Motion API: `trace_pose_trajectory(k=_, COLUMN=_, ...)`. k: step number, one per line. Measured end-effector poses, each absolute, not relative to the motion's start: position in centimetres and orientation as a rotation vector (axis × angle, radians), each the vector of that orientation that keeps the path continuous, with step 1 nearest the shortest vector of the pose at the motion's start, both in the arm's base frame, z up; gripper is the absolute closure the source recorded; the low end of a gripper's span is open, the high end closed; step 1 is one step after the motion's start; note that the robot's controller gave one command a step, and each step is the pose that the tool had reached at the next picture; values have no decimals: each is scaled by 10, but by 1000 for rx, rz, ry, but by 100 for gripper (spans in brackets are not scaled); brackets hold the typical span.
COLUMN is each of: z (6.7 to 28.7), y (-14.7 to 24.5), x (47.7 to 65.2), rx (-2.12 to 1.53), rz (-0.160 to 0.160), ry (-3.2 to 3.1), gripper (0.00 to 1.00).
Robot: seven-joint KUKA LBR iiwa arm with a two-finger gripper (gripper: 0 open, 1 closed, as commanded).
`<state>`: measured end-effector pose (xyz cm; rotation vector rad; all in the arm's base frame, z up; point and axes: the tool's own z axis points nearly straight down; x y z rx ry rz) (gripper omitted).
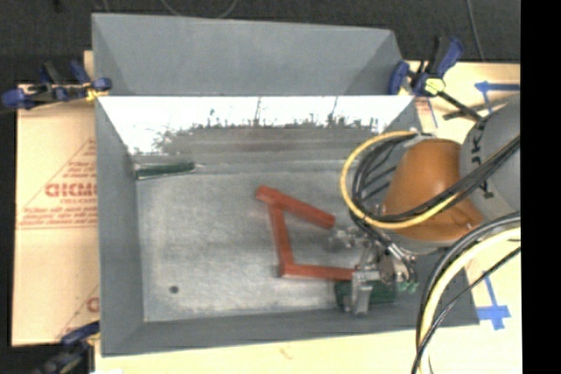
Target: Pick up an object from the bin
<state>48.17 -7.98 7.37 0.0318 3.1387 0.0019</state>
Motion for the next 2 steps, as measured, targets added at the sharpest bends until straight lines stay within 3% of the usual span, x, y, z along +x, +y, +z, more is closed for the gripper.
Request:
trace_pose_trajectory(k=1, z=76, y=-82, x=483, rx=30, rz=-1, ry=3138, gripper=100)
trace_pose_trajectory(k=2, z=224, y=-132, x=481, rx=17, rz=-8, ry=3130, gripper=100)
